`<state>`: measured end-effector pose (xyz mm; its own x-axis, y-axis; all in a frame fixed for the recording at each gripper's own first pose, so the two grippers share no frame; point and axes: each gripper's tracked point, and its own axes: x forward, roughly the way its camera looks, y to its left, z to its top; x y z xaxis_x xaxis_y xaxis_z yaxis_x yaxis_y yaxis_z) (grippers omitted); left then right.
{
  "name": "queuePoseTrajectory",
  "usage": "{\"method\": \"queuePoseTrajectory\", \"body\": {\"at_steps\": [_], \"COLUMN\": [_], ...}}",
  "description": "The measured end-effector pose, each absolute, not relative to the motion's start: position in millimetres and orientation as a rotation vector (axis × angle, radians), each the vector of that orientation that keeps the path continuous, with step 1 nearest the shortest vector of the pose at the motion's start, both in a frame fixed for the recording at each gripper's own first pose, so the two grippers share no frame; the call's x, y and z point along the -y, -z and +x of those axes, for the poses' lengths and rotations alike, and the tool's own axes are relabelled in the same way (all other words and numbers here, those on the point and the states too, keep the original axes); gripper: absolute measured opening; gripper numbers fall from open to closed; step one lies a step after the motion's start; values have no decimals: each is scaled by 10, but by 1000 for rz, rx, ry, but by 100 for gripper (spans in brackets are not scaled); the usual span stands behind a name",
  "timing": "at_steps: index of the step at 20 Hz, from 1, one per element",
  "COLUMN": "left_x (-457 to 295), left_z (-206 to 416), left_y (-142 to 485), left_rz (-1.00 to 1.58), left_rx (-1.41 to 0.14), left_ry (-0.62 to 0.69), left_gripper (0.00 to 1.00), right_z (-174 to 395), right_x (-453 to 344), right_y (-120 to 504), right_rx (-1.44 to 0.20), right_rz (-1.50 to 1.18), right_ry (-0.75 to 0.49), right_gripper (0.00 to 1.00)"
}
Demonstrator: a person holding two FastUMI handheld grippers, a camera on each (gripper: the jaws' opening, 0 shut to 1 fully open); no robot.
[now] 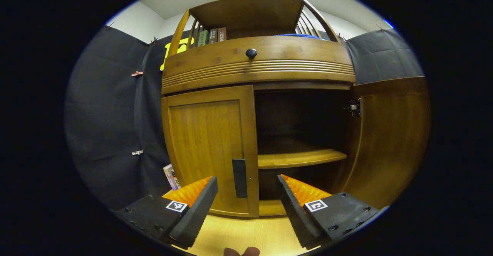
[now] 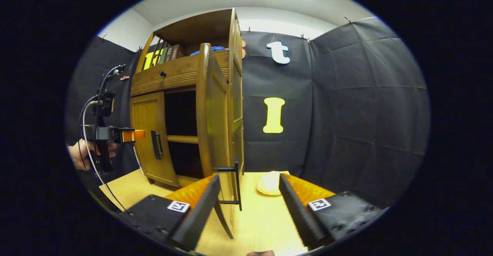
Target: Open the right door of the double-door shoe cabinet with the right hand, and open the left door with the left hand.
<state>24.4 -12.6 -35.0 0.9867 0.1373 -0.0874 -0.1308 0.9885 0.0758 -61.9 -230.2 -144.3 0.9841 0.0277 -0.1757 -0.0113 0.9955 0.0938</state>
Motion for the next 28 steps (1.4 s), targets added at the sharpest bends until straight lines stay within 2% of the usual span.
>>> {"method": "queuePoseTrajectory", "body": {"at_steps": [1,2,3,4,7,8,14,15,17,19,28], "left_x": [117,96,71,57,36,20,66,86,129,124,121], "left_z": [275,296,332,353,424,458,546,549,571,560,493], "left_y": [363,366,387,409,465,499,605,607,620,624,631], "left_rz": [71,73,76,75,71,69,5,-2,-10,-6,2], "left_rx": [-95,-97,-101,-109,-129,-140,-179,-184,-184,-182,-184], "left_ry": [-134,-135,-141,-140,-134,-135,-119,-109,-97,-91,-38], "left_gripper": [95,95,95,95,92,88,66,63,54,39,30], "right_z": [-641,-684,-724,-771,-901,-933,-1068,-1077,-1106,-1156,-1117], "right_x": [2401,2483,2556,2617,2738,2758,2661,2637,2583,2551,2099], "right_y": [1419,1385,1377,1376,1315,1295,1222,1202,1182,1151,1001], "right_rx": [-173,-168,-169,-174,-174,-174,-180,-181,-186,-185,-165], "right_rz": [87,82,76,71,66,66,52,46,41,30,21], "right_ry": [7,34,60,84,143,158,190,192,196,207,184], "right_gripper": [97,94,100,96,100,97,97,94,100,97,97]}}
